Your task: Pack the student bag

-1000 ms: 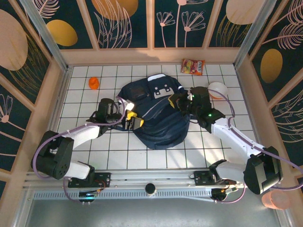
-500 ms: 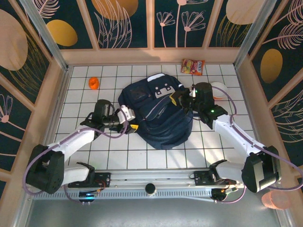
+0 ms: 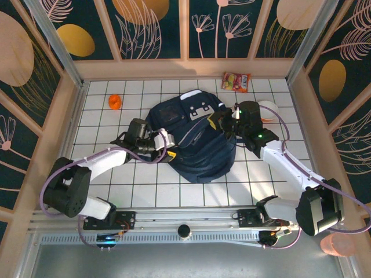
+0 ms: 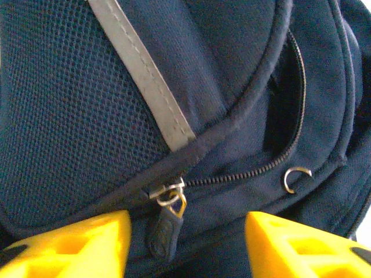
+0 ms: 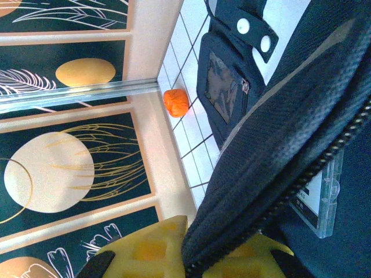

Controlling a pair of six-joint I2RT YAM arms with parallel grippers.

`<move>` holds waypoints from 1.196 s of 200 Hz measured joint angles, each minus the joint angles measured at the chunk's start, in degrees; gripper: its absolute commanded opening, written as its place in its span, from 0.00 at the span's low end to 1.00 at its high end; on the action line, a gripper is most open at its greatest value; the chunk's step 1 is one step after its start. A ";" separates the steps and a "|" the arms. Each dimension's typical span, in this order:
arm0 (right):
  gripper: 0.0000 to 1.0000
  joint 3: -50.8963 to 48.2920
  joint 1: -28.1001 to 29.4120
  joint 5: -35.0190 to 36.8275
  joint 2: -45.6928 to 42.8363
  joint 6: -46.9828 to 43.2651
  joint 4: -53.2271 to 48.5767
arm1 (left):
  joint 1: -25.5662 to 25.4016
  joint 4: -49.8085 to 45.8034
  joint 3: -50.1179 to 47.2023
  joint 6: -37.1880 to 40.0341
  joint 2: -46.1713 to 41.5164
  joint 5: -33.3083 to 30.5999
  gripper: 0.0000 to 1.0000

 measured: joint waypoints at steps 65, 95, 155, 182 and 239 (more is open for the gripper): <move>0.00 -0.09 -0.07 0.24 -0.02 0.09 0.09 | -0.66 -4.92 4.42 -2.14 3.13 -0.87 0.00; 0.00 -1.79 0.24 1.51 -0.66 1.20 1.14 | -1.11 -7.37 4.13 -3.15 1.38 -1.09 0.00; 0.46 -3.93 5.07 7.39 -3.96 2.58 -0.48 | -2.25 -4.17 -1.22 -14.64 -5.46 -2.36 0.00; 0.49 -9.03 12.66 11.21 -7.80 5.70 -0.15 | -2.29 -1.03 -2.32 -20.70 -5.62 -2.54 0.00; 0.38 -16.17 23.15 17.16 -7.10 13.64 4.81 | -2.62 0.96 -2.56 -25.27 -5.62 -2.78 0.00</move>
